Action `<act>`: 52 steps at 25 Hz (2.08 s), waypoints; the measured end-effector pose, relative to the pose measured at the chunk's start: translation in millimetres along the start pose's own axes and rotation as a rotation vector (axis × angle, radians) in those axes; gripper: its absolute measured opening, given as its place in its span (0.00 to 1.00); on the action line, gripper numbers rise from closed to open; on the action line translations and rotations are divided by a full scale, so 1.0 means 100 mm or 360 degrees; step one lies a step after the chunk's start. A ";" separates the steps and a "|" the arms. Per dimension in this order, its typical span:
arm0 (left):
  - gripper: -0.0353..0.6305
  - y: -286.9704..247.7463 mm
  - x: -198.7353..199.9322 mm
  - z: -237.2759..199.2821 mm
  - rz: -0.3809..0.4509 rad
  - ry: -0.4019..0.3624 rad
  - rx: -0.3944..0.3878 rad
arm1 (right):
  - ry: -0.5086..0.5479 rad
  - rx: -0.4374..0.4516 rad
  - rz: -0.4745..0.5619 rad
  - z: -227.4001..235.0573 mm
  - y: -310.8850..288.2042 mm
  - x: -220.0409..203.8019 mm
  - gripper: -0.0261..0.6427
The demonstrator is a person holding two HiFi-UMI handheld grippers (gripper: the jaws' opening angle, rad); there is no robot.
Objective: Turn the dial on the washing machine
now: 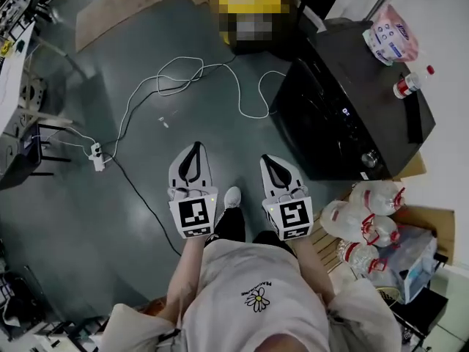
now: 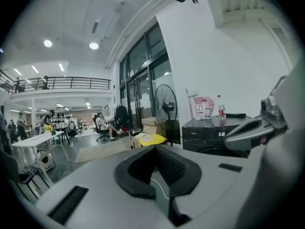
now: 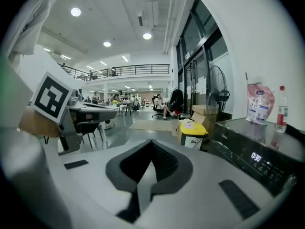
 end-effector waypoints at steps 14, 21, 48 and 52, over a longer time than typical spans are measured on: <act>0.05 -0.34 0.29 0.37 -0.0063 0.0045 -0.0118 | 0.0076 -0.0085 0.0105 0.51 0.00 0.51 0.04; 0.05 -0.33 0.46 0.59 -0.0021 -0.0006 -0.0235 | 0.0030 -0.0292 0.0095 0.63 0.35 0.44 0.04; 0.05 0.00 1.02 3.23 0.0273 -0.0222 -0.1594 | -0.0246 -0.1835 0.0116 1.06 2.90 -0.04 0.04; 0.05 0.00 1.01 3.25 0.0276 -0.0221 -0.1615 | -0.0275 -0.1872 0.0133 0.98 2.97 -0.04 0.04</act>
Point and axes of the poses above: the fingertips, and each gripper's own axes: y backward along the fingers, z to its right, x out of its top, the point moved 3 cm from there along y, backward along the fingers, and after that the axes turned 8 degrees about x, right-handed, at the moved point
